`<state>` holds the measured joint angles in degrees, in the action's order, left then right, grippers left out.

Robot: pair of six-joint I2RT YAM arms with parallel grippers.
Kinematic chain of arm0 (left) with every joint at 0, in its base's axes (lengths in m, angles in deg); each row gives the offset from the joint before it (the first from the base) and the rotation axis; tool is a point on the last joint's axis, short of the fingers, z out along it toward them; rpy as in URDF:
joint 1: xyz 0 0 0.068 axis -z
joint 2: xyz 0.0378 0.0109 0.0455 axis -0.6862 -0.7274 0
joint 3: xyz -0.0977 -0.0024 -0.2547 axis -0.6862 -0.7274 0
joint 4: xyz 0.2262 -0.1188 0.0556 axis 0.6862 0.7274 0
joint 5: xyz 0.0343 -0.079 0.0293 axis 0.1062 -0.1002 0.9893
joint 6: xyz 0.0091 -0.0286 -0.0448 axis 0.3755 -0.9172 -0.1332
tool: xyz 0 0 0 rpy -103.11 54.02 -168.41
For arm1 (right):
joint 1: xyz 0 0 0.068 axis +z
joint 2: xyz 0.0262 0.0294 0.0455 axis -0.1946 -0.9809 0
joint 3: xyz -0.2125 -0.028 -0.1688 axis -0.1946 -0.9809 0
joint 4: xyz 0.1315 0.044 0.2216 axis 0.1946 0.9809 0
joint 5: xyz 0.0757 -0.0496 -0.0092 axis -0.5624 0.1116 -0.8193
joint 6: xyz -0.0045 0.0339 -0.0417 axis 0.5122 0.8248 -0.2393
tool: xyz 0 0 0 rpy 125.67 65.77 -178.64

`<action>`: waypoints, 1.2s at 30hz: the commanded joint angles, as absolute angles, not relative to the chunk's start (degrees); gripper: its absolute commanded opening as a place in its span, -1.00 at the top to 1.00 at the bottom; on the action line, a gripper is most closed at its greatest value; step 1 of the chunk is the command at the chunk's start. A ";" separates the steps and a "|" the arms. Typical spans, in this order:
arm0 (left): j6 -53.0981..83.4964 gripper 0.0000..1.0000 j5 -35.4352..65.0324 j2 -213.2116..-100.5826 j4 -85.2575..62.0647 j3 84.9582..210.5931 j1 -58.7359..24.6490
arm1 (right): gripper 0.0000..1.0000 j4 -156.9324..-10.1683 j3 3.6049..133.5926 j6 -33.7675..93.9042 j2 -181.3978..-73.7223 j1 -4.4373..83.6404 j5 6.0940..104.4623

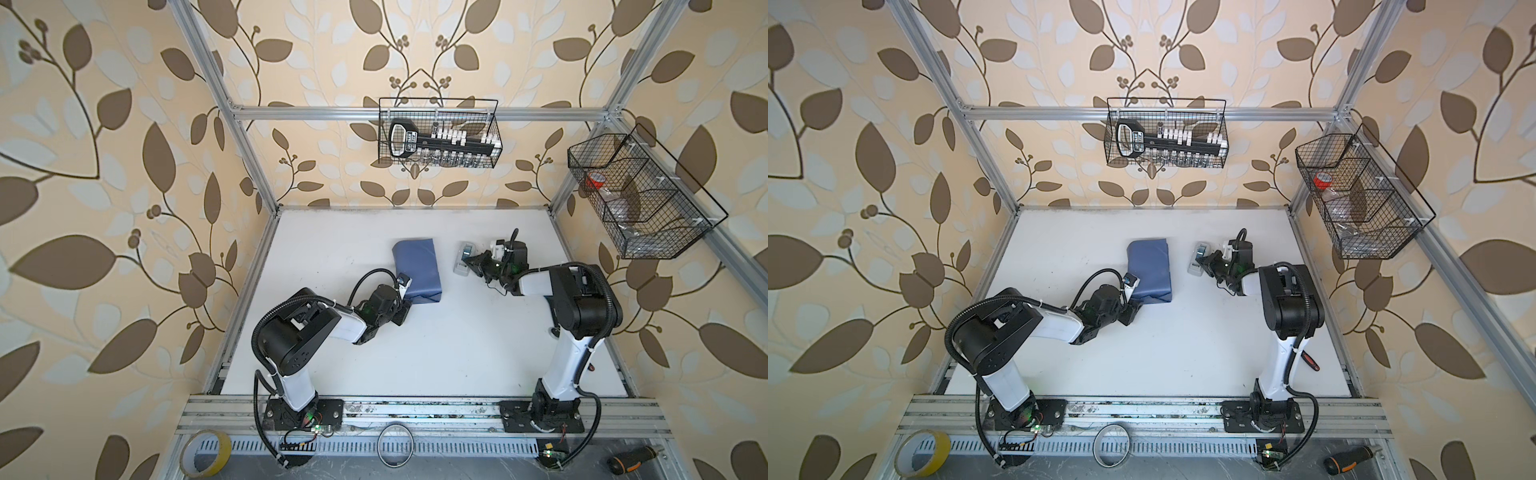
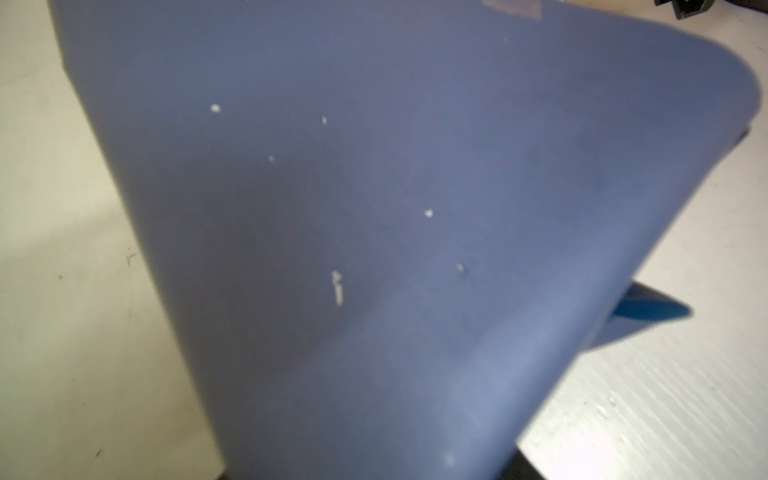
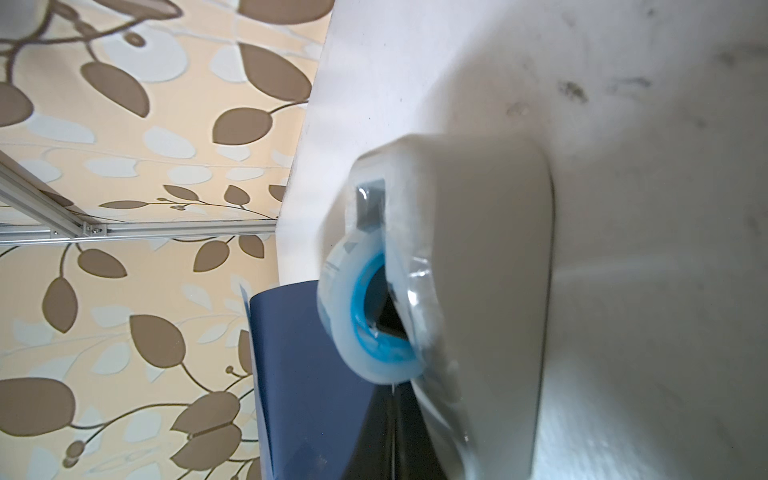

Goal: Wrap the gift box in paper

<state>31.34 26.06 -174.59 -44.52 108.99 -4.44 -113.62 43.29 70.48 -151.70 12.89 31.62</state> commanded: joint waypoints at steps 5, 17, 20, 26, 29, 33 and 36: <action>30.84 -0.06 25.40 -174.03 -46.23 109.08 -5.26 | 1.00 -116.49 41.32 73.90 -150.78 13.08 28.02; 30.92 -0.06 25.67 -173.72 -46.03 108.97 -5.35 | 1.00 -128.25 38.12 83.18 -148.48 12.62 24.90; 30.93 -0.06 25.63 -173.72 -45.98 108.99 -5.31 | 1.00 -130.24 37.39 84.75 -148.35 12.58 24.47; 30.84 -0.06 25.58 -173.81 -46.00 108.99 -5.33 | 1.00 -132.97 35.95 86.67 -147.91 12.63 24.02; 30.76 -0.06 25.64 -174.01 -46.17 108.99 -5.38 | 1.00 -133.06 35.48 86.75 -147.06 12.63 24.03; 30.75 -0.06 25.57 -174.06 -46.23 109.00 -5.41 | 1.00 -133.05 34.51 86.75 -146.27 12.62 24.17; 30.75 -0.06 25.51 -174.07 -46.27 109.07 -5.42 | 1.00 -132.97 33.27 86.40 -145.67 12.87 24.41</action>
